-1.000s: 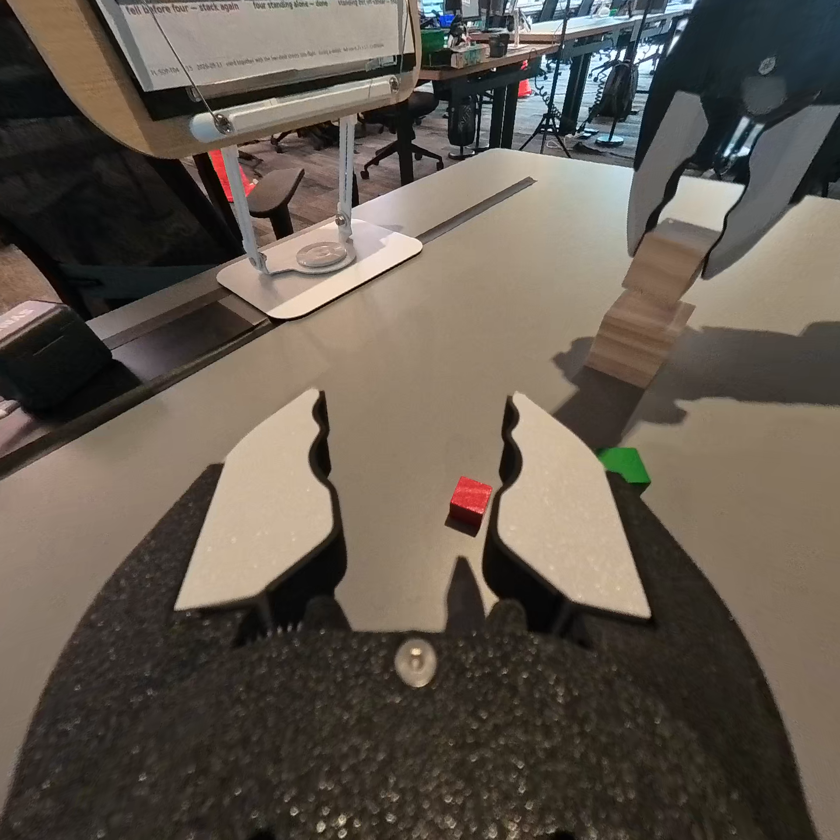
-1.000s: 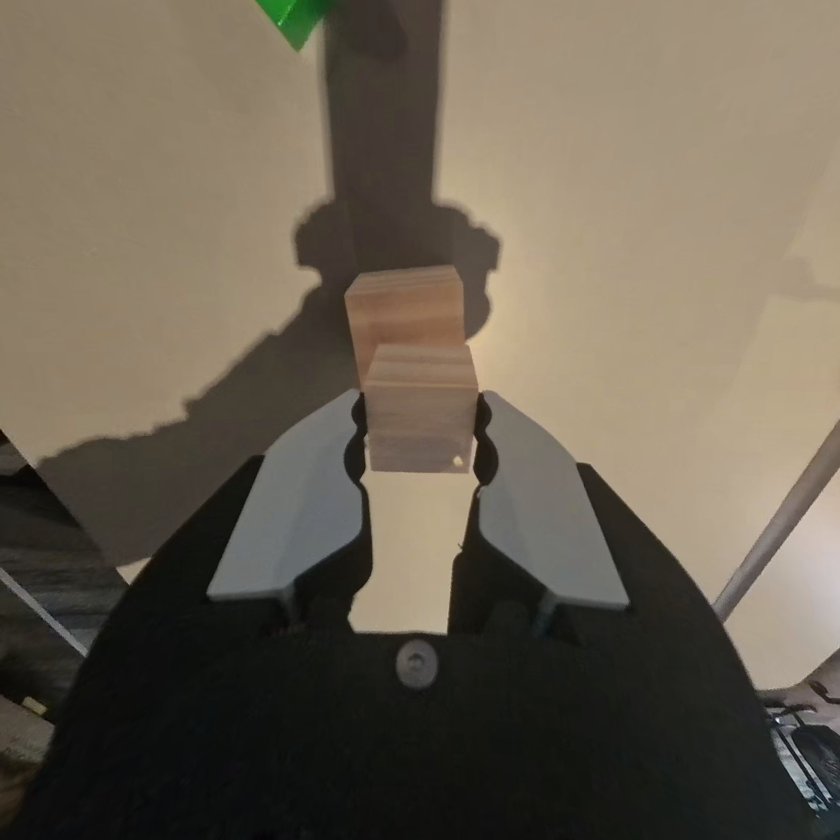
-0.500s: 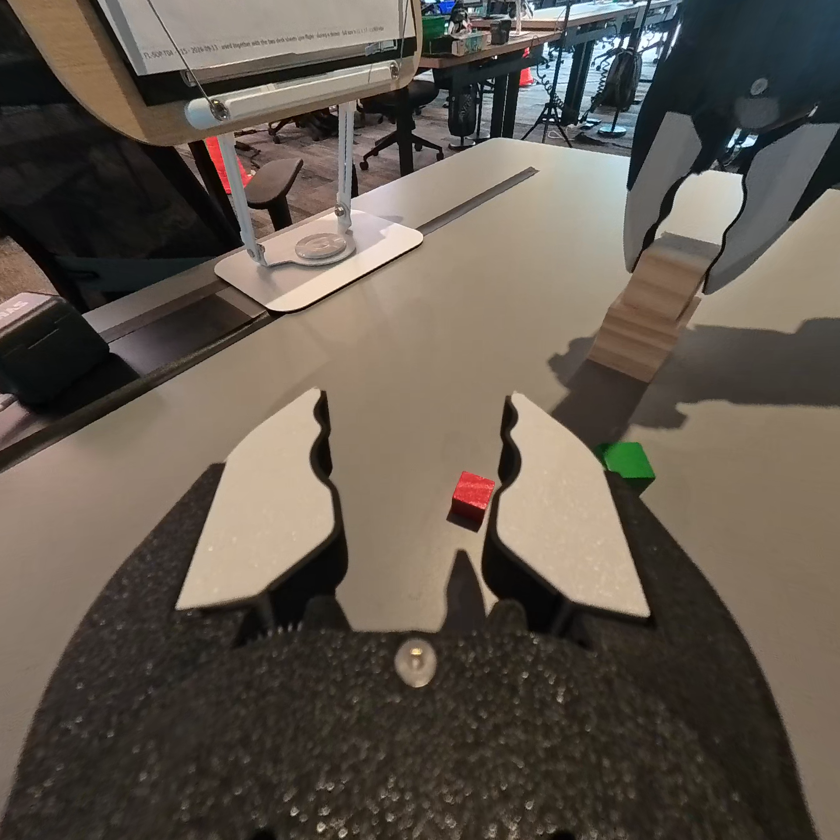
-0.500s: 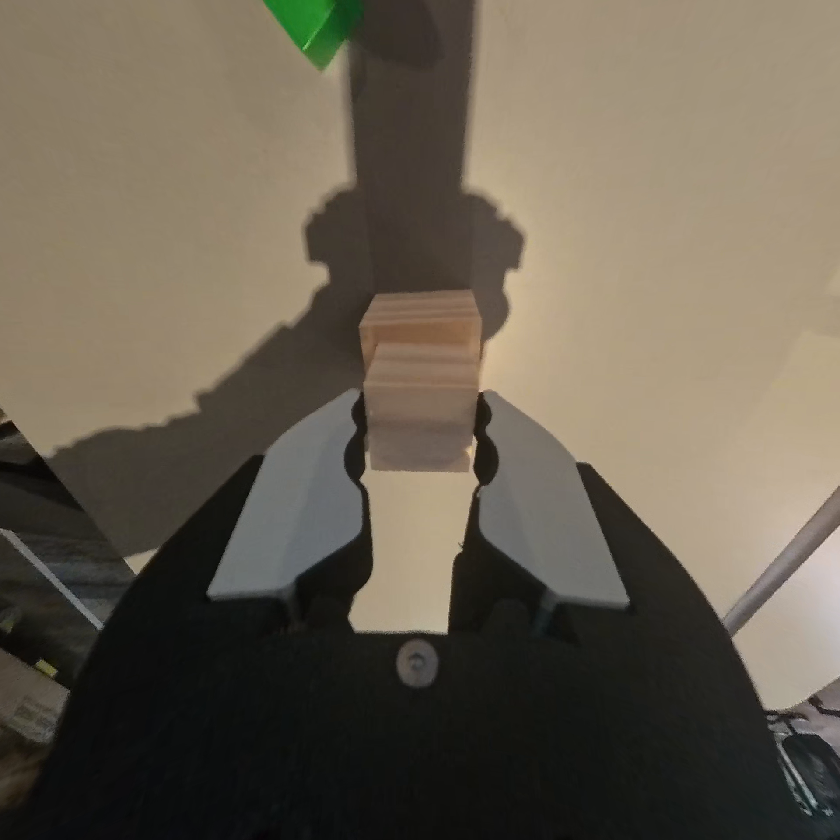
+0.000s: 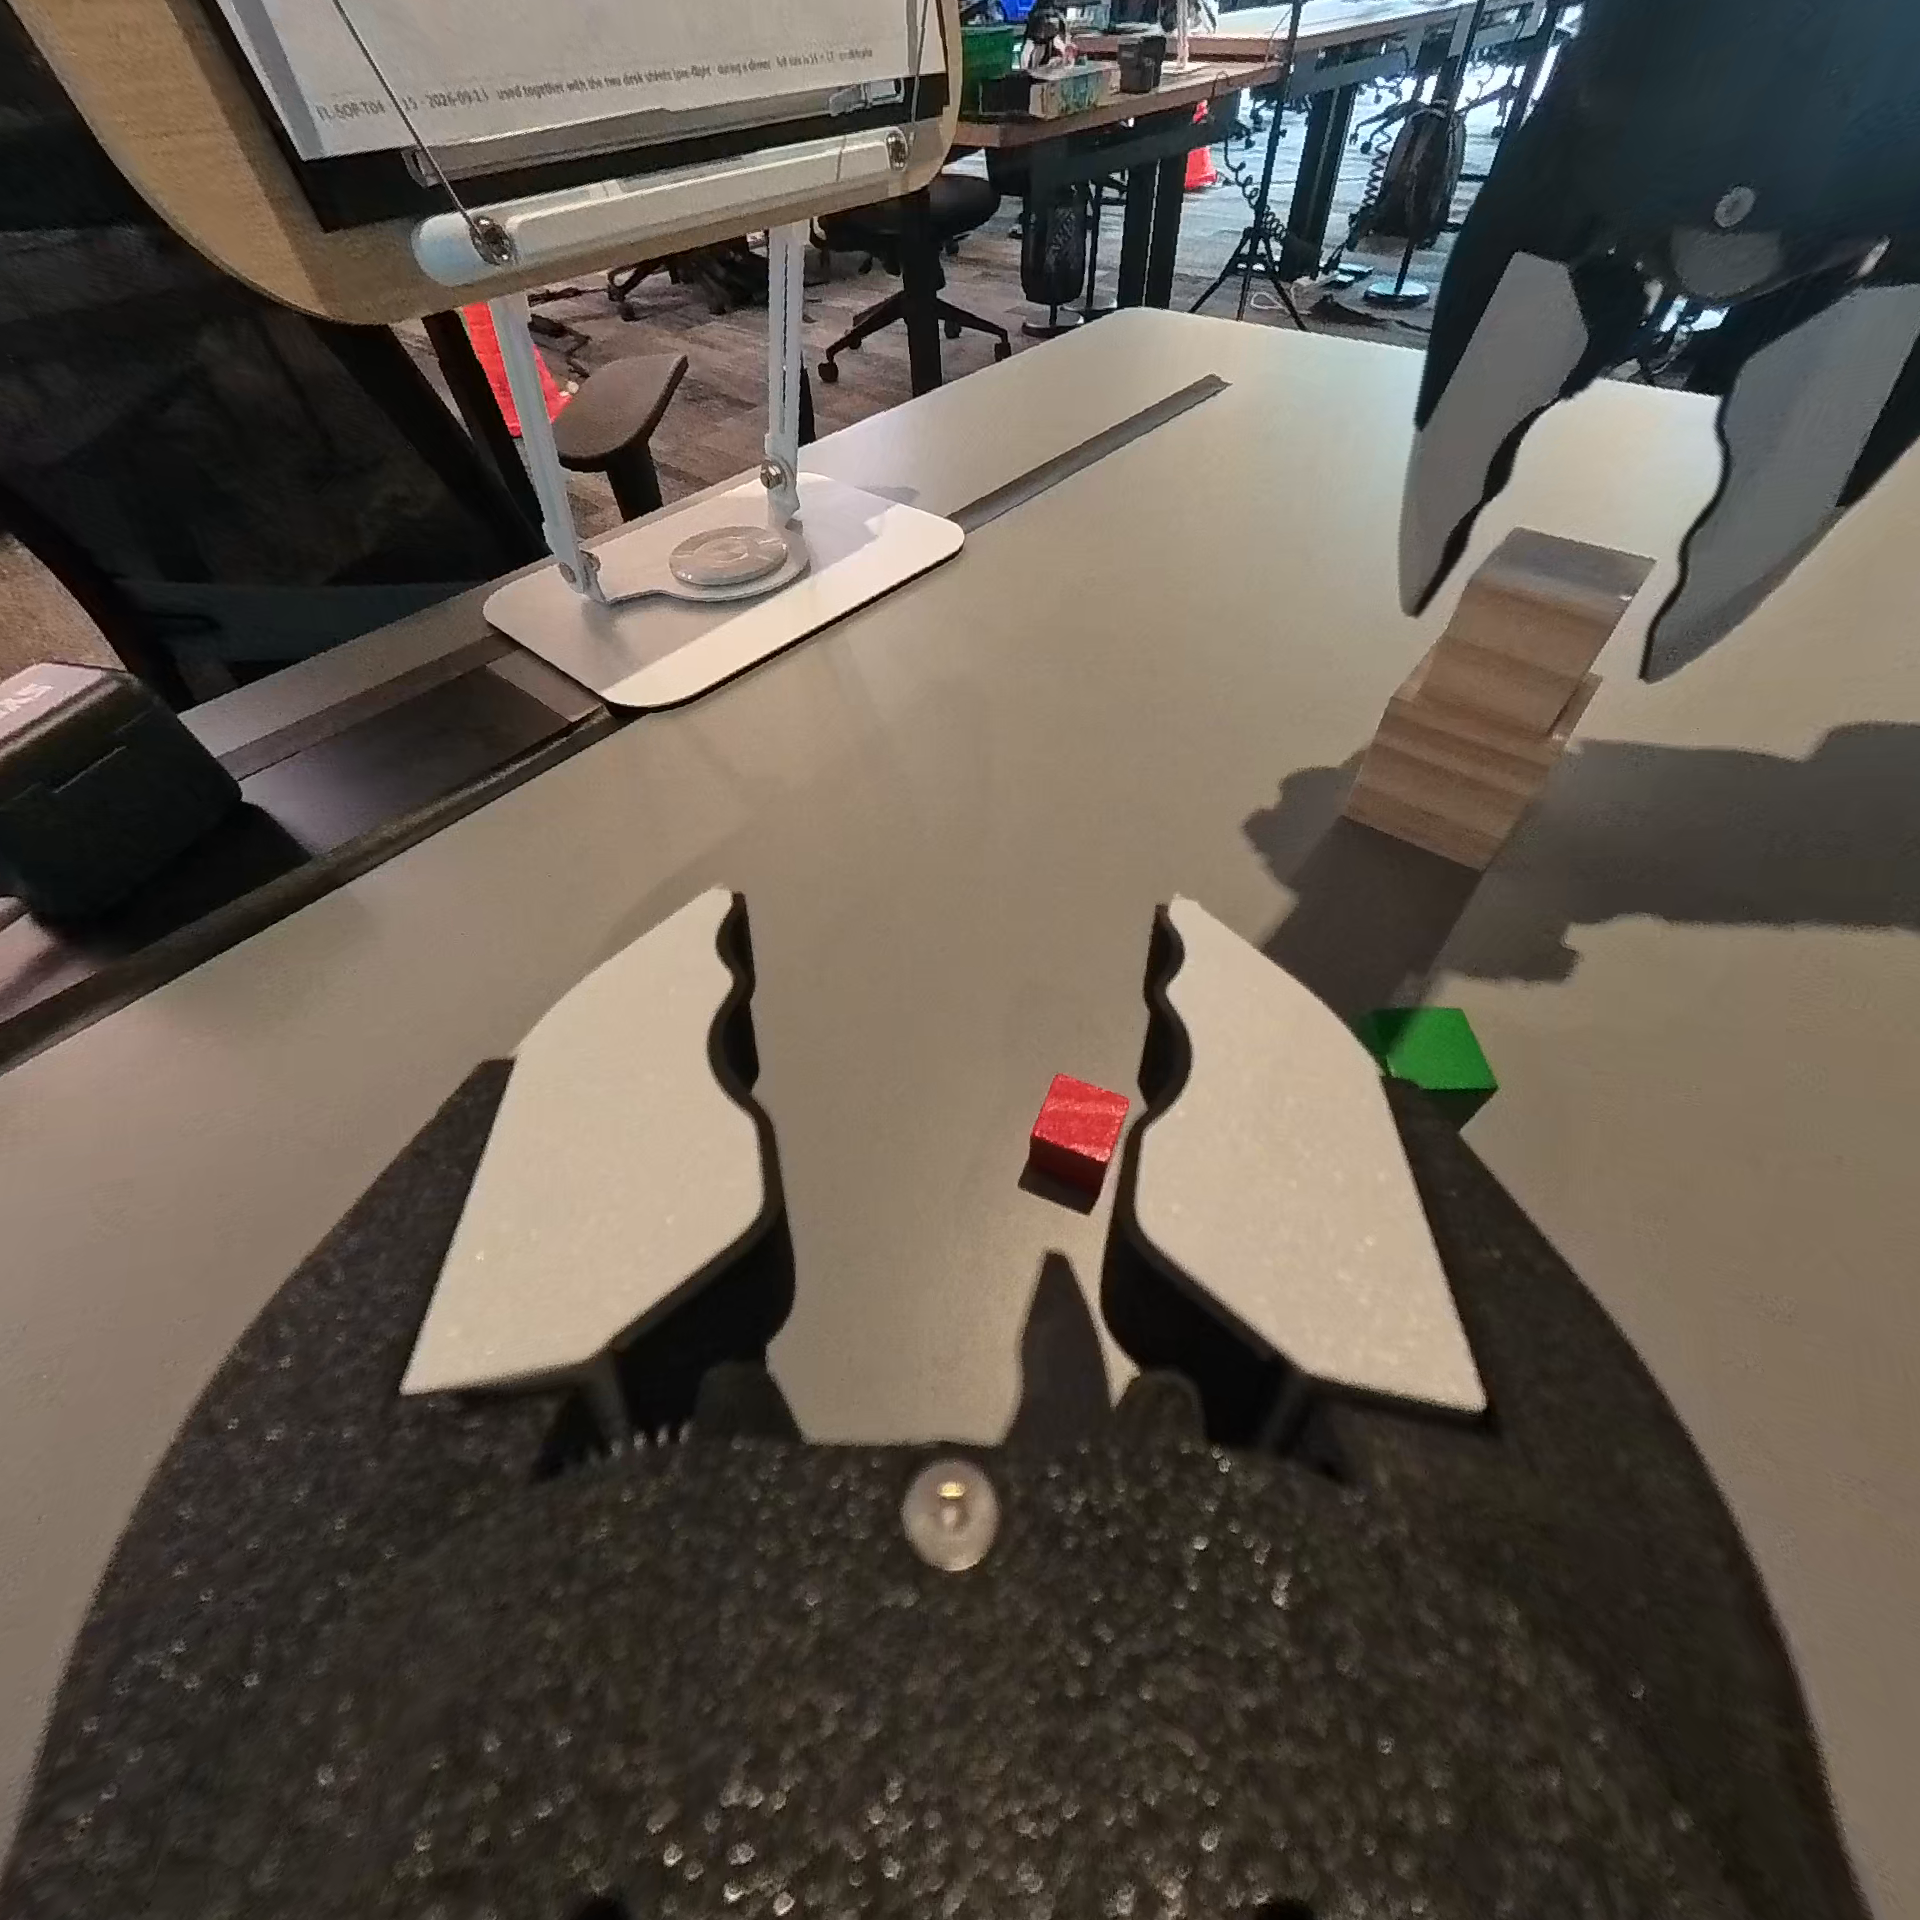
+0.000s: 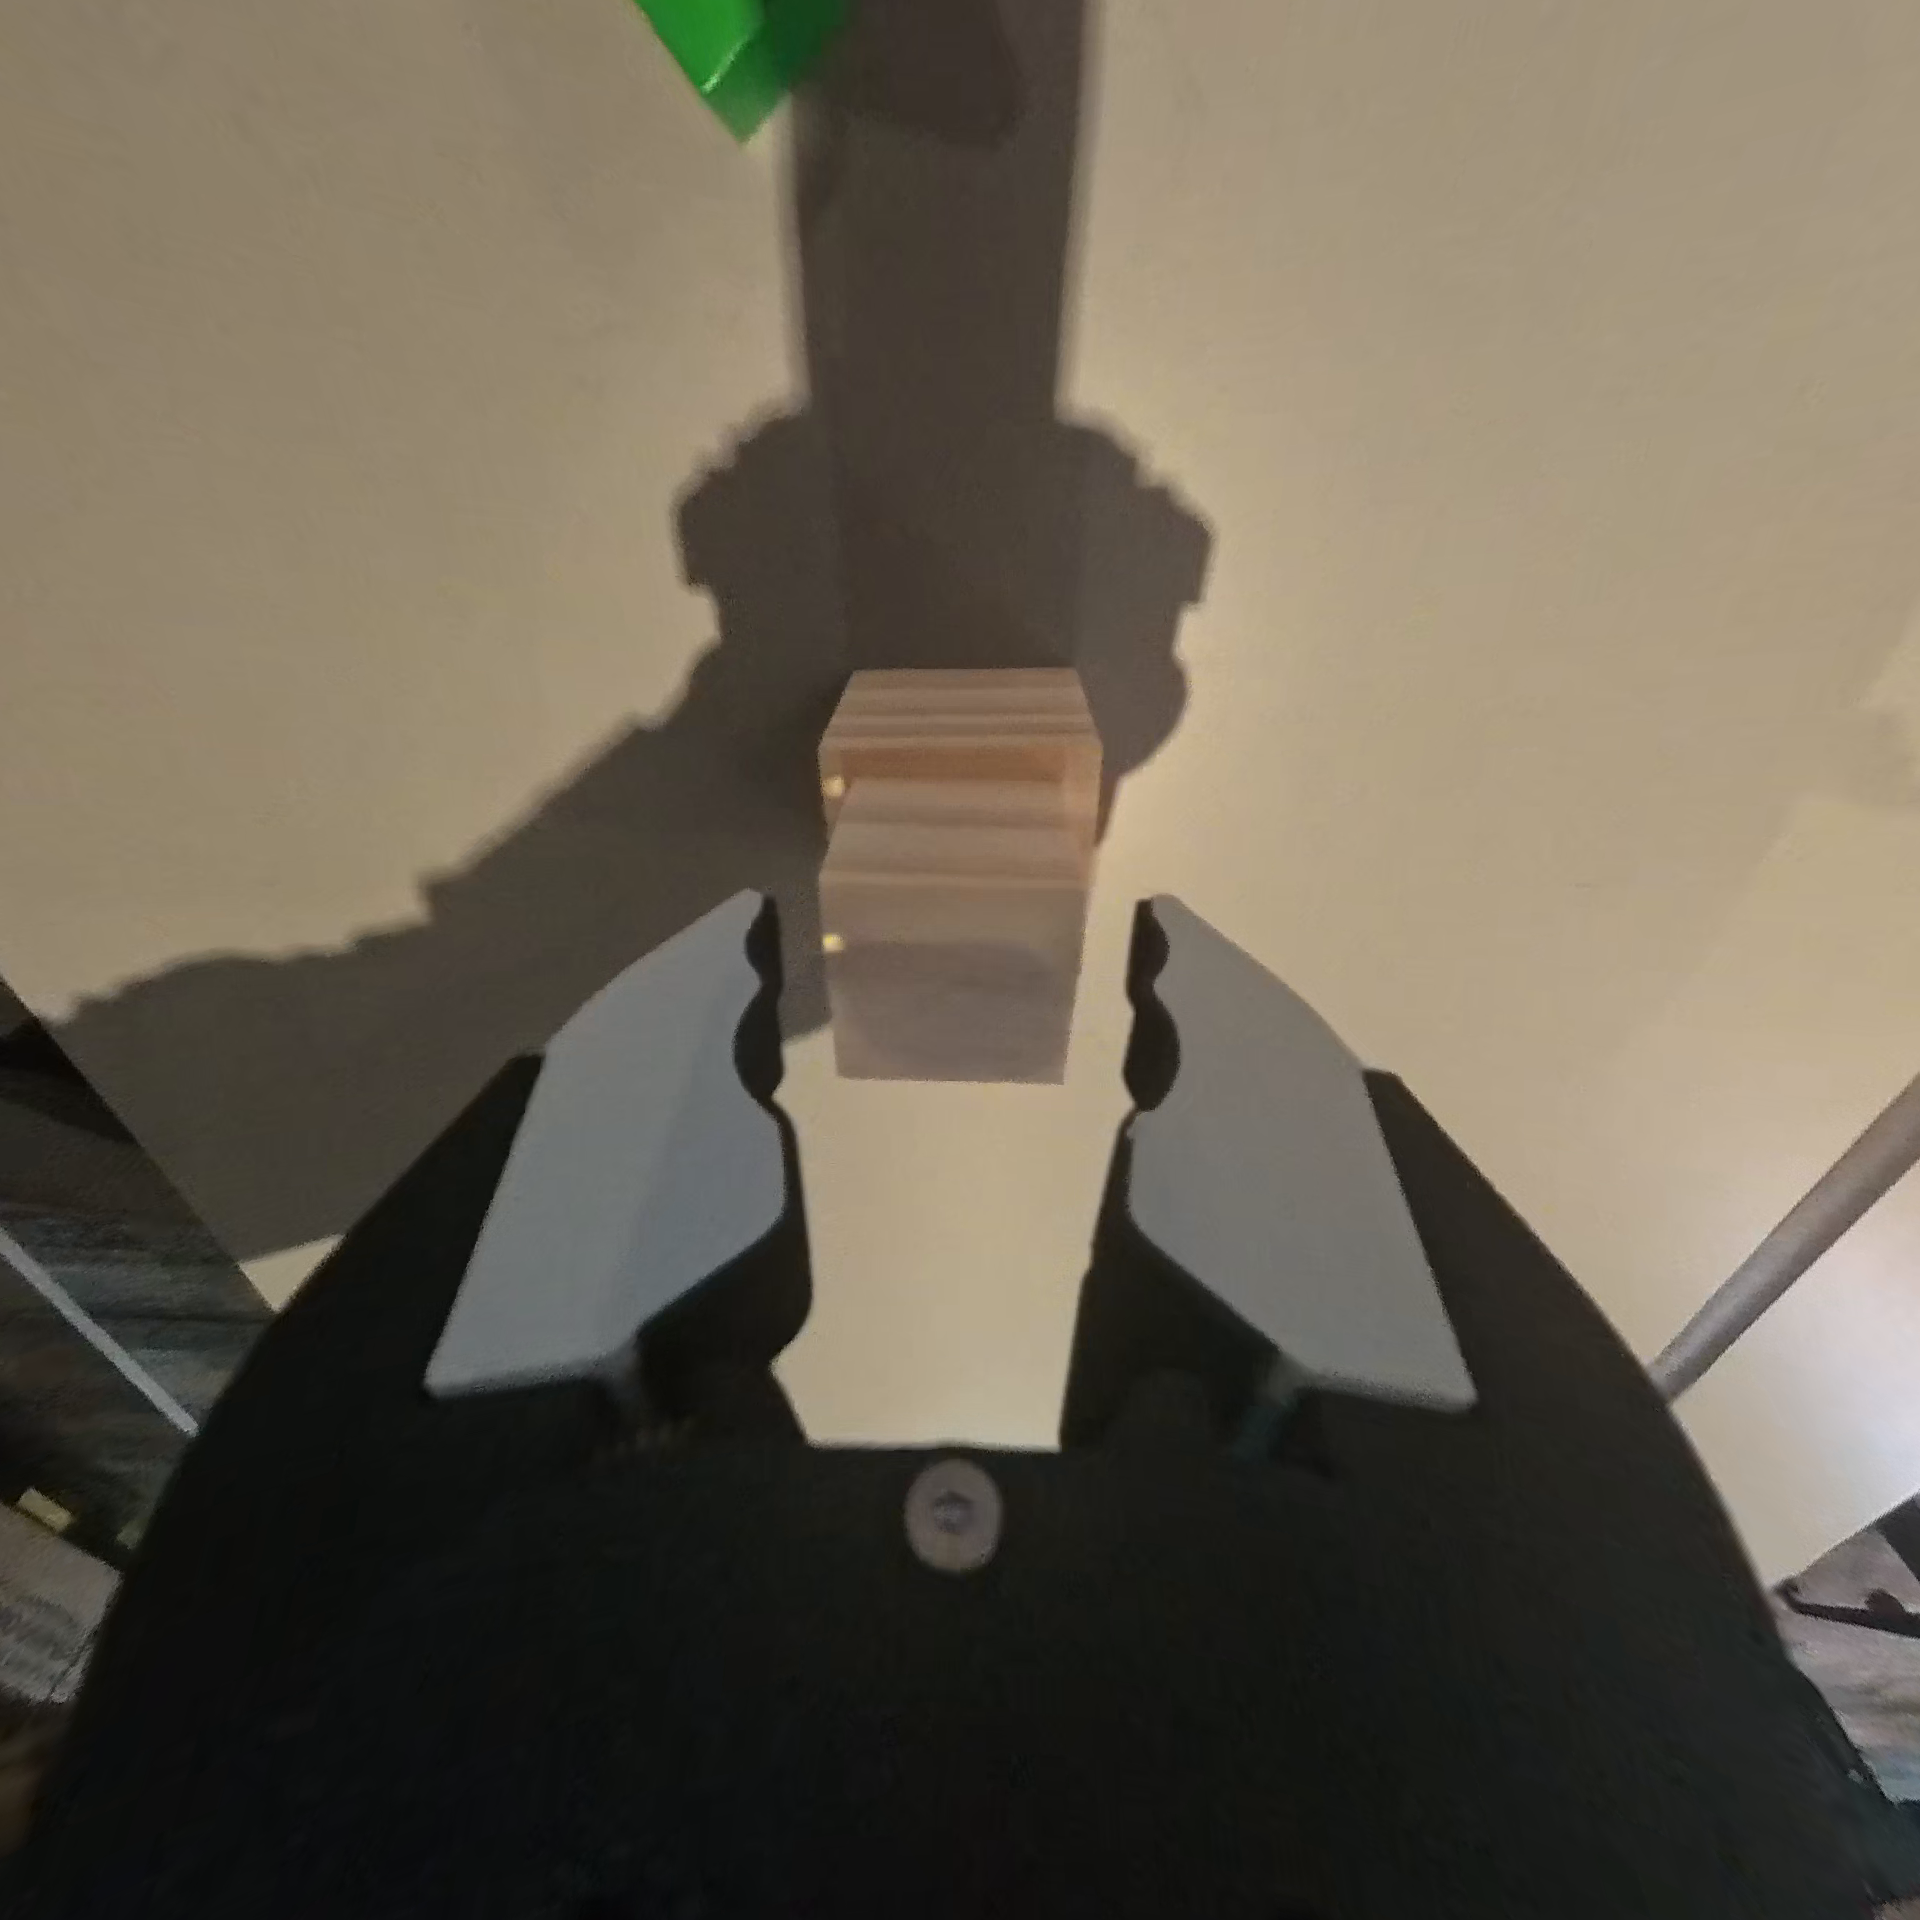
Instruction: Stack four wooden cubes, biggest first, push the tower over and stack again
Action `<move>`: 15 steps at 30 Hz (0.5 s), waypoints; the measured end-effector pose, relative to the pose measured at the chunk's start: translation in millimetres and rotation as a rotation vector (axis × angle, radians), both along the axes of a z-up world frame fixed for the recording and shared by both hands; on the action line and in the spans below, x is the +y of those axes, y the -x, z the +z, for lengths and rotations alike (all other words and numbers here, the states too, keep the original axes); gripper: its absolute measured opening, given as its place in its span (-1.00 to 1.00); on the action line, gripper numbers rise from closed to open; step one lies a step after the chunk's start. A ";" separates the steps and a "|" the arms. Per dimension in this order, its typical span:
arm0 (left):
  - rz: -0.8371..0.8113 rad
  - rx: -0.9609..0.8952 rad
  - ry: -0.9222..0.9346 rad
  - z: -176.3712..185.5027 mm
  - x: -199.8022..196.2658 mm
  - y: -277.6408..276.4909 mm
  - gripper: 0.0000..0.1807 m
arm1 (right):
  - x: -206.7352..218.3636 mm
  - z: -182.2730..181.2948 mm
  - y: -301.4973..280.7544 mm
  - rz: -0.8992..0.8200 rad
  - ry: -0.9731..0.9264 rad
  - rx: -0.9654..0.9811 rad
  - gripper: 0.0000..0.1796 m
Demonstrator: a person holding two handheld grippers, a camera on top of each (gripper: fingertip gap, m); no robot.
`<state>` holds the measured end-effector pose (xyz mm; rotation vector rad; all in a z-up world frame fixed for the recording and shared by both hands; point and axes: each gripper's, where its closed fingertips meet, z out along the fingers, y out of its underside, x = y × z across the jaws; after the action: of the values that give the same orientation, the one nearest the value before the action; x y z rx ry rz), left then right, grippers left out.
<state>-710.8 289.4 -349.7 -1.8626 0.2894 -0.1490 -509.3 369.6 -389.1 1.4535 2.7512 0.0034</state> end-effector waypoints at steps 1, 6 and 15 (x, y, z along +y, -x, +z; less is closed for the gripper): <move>-0.002 -0.001 -0.001 0.1 -0.1 -0.2 -0.20 | 0.8 0.7 0.8 0.000 -0.005 0.007 -0.23; -0.054 -0.010 0.009 -0.8 -0.8 -10.2 -0.15 | 8.3 32.0 9.4 -0.033 -0.015 0.161 -0.01; -0.222 0.077 0.313 -46.6 -7.7 -89.3 -0.08 | 22.4 84.6 -39.1 -0.391 0.170 0.837 -0.04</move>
<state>-621.5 281.7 -396.3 -2.1461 0.5523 -0.2877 -470.2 392.1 -304.5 2.2992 2.7903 -1.0369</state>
